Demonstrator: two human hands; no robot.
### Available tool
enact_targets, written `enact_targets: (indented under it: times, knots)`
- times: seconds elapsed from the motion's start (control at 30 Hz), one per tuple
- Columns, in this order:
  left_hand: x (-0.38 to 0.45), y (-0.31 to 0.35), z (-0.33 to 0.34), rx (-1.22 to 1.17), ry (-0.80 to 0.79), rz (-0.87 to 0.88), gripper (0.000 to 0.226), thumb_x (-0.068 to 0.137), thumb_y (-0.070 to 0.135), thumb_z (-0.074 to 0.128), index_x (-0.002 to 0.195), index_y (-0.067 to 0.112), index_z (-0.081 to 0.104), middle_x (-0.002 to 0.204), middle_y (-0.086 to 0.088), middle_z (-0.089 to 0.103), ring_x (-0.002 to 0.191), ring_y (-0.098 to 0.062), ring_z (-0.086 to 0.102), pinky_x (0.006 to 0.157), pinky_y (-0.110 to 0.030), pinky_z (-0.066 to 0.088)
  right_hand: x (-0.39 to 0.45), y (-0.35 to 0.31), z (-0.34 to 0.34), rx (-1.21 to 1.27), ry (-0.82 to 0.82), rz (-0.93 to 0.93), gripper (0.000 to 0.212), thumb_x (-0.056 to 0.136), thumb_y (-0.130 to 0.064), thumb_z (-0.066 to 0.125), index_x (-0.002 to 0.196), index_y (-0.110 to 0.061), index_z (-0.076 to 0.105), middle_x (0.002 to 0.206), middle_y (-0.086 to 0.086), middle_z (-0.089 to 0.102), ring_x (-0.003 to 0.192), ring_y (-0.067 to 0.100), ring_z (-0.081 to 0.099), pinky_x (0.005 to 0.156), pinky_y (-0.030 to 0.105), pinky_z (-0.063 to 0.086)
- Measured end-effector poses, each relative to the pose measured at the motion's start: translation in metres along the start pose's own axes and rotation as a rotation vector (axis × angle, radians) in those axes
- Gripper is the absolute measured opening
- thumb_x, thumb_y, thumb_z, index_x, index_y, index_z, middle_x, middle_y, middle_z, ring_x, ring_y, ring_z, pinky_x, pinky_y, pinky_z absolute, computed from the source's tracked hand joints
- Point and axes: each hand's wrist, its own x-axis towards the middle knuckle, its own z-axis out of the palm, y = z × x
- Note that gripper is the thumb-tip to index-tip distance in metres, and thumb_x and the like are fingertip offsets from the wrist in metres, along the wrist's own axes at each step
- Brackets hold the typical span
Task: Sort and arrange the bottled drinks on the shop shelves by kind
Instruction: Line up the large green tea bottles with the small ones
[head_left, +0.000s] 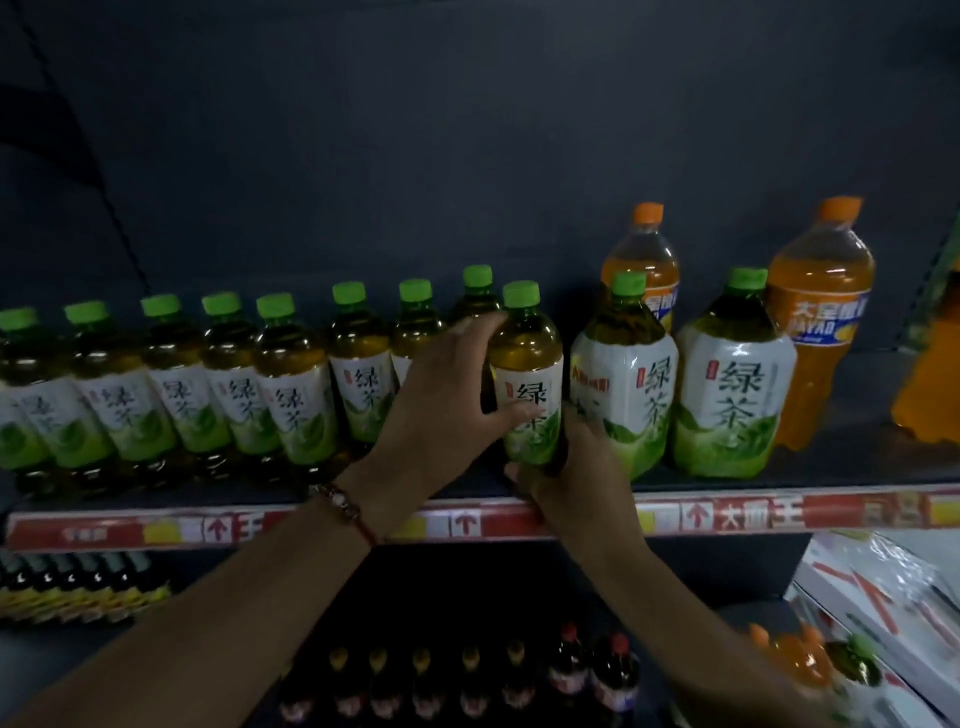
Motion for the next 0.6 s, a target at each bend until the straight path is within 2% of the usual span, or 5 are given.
enact_targets:
  times: [0.13, 0.23, 0.33, 0.47, 0.6]
  knots:
    - [0.017, -0.005, 0.017, 0.056, 0.038, 0.046, 0.085, 0.085, 0.052, 0.067, 0.153, 0.025, 0.024, 0.163, -0.006, 0.011, 0.137, 0.005, -0.013, 0.112, -0.023, -0.005, 0.001, 0.009, 0.017, -0.089, -0.045, 0.01, 0.094, 0.085, -0.037, 0.067, 0.153, -0.021, 0.004, 0.158, 0.001, 0.023, 0.145, 0.015, 0.016, 0.112, 0.024, 0.02]
    - [0.025, -0.012, 0.021, 0.218, 0.111, 0.089, 0.083, 0.081, 0.053, 0.069, 0.149, 0.017, 0.036, 0.159, -0.02, 0.024, 0.138, -0.006, -0.013, 0.113, -0.039, 0.002, -0.002, 0.015, 0.021, -0.024, -0.085, 0.016, 0.098, 0.086, -0.037, 0.064, 0.153, -0.026, -0.006, 0.158, 0.001, 0.022, 0.146, 0.017, 0.016, 0.116, 0.034, 0.027]
    - [0.026, -0.014, 0.024, 0.405, 0.245, 0.202, 0.079, 0.071, 0.049, 0.079, 0.132, 0.005, 0.056, 0.135, -0.027, 0.055, 0.135, -0.028, 0.016, 0.105, -0.054, 0.02, 0.0, 0.016, 0.019, 0.005, -0.093, -0.002, 0.095, 0.085, -0.032, 0.064, 0.153, -0.027, -0.002, 0.157, -0.001, 0.026, 0.145, 0.014, 0.019, 0.114, 0.037, 0.032]
    - [0.025, -0.022, 0.028, 0.419, 0.221, 0.222, 0.083, 0.074, 0.049, 0.078, 0.138, 0.004, 0.049, 0.138, -0.024, 0.053, 0.14, -0.035, 0.029, 0.117, -0.048, 0.016, 0.004, 0.014, 0.01, -0.017, -0.083, -0.014, 0.089, 0.086, -0.027, 0.065, 0.154, -0.028, 0.008, 0.157, -0.007, 0.019, 0.145, 0.009, 0.016, 0.11, 0.021, 0.026]
    - [0.013, -0.026, 0.026, 0.401, 0.121, 0.229, 0.085, 0.083, 0.047, 0.071, 0.148, 0.006, 0.036, 0.145, -0.017, 0.048, 0.146, -0.037, 0.024, 0.121, -0.048, 0.009, 0.001, 0.009, -0.007, 0.064, -0.135, -0.032, 0.065, 0.086, -0.021, 0.065, 0.144, -0.032, 0.037, 0.142, -0.013, 0.043, 0.132, 0.001, 0.038, 0.11, 0.027, 0.037]
